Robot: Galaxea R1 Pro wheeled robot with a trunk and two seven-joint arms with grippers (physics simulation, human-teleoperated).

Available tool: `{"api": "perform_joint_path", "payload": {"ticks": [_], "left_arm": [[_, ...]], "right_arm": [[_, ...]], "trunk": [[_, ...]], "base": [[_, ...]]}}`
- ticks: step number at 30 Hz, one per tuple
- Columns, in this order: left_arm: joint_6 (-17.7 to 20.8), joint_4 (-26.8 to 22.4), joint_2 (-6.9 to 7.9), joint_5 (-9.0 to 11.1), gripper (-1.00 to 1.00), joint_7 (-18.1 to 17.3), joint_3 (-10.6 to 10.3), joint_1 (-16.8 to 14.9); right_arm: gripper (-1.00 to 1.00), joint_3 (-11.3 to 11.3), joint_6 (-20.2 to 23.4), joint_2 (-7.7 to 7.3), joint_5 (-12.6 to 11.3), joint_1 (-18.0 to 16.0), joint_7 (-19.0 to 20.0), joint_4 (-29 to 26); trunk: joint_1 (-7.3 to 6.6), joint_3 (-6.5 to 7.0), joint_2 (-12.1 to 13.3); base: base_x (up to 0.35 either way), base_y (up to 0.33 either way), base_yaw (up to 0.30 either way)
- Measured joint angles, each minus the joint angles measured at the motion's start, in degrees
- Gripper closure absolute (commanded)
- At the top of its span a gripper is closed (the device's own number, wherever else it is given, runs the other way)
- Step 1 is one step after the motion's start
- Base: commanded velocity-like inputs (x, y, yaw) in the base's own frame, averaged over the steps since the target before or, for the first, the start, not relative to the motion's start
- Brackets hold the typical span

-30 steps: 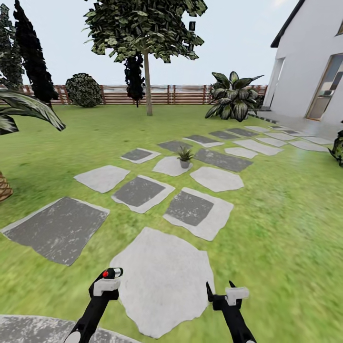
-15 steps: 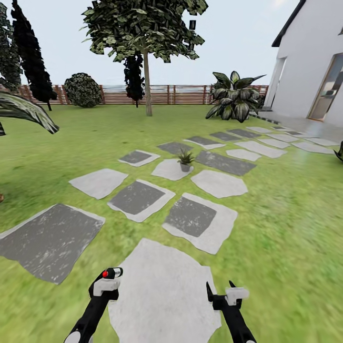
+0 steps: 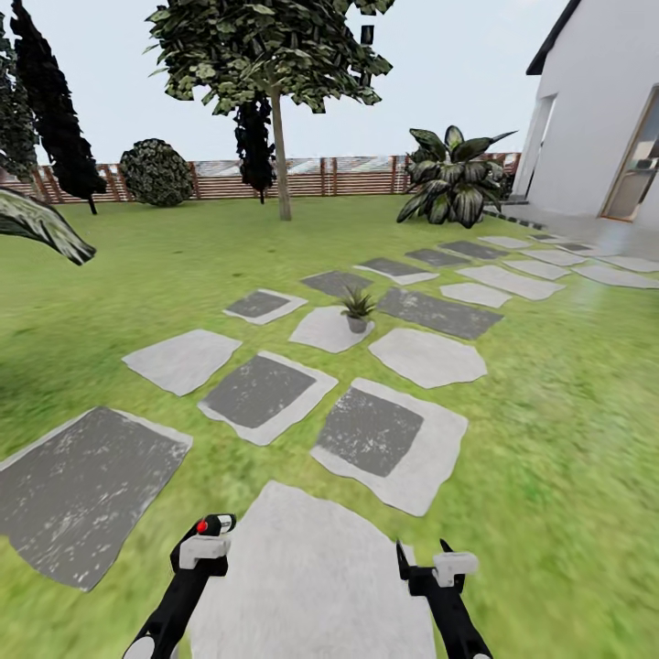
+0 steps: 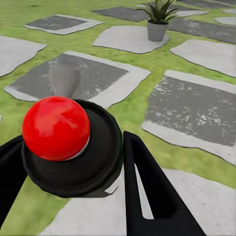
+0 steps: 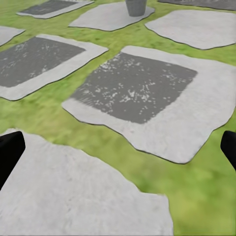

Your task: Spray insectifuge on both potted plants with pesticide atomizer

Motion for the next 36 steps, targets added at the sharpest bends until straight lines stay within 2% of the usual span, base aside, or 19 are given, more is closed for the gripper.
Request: {"api": "perform_joint_path", "payload": {"ticks": [36], "left_arm": [[0.00, -0.08, 0.01, 0.00, 1.00, 0.01, 0.00, 0.00]], "right_arm": [[-1.00, 0.00, 0.00, -0.04, 0.00, 0.00, 0.00, 0.00]], "trunk": [[0.00, 0.00, 0.00]], "base": [[0.333, 0.000, 0.000]]}}
